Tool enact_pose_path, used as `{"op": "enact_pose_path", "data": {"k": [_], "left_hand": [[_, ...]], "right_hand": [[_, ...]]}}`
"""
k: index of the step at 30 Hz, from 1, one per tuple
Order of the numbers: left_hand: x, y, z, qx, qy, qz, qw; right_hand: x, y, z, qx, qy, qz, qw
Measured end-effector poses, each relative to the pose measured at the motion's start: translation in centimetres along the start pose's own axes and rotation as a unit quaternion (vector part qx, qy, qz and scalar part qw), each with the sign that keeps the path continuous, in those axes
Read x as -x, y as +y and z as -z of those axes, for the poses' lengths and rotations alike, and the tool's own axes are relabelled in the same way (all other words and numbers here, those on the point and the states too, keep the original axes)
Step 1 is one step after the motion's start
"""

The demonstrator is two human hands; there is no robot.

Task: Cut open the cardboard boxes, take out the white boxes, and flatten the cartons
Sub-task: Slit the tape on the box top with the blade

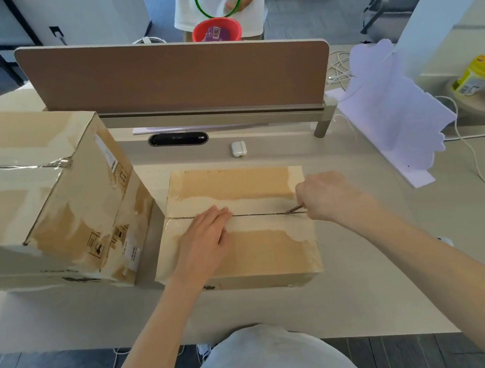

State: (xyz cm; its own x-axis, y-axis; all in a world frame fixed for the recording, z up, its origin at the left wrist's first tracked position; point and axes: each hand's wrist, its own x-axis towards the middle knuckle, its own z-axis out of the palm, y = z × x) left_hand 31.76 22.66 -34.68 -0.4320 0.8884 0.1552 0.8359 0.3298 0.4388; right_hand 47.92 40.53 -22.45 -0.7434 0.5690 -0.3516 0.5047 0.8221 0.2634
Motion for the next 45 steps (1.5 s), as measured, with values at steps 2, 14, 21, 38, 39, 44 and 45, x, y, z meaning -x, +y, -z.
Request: {"op": "enact_pose_path", "data": {"k": [2, 14, 21, 38, 39, 44, 45], "left_hand": [[0.0, 0.1, -0.1, -0.016, 0.008, 0.004, 1.000], [-1.9, 6.3, -1.8, -0.009, -0.047, -0.073, 0.996], [-1.6, 6.0, -2.0, -0.041, -0.002, -0.003, 0.999], [-5.5, 4.7, -1.5, -0.048, -0.144, -0.006, 0.988], [-5.6, 4.7, -1.5, -0.050, -0.146, -0.006, 0.988], [-5.9, 5.1, -1.1, -0.046, -0.157, 0.000, 0.987], [-5.9, 5.3, -0.9, -0.047, -0.160, 0.001, 0.986]], "right_hand": [[0.6, 1.0, -0.6, -0.013, -0.004, -0.013, 1.000], [2.0, 4.2, -2.3, -0.071, 0.042, -0.003, 0.997], [0.7, 2.4, -3.0, -0.103, 0.072, 0.057, 0.990], [0.2, 2.5, -1.6, -0.016, 0.004, 0.040, 0.999], [0.4, 2.7, -1.6, -0.015, -0.002, 0.037, 0.999], [0.6, 3.5, -1.3, 0.030, -0.024, 0.025, 0.999], [0.7, 3.6, -1.2, 0.040, -0.030, 0.023, 0.998]]}}
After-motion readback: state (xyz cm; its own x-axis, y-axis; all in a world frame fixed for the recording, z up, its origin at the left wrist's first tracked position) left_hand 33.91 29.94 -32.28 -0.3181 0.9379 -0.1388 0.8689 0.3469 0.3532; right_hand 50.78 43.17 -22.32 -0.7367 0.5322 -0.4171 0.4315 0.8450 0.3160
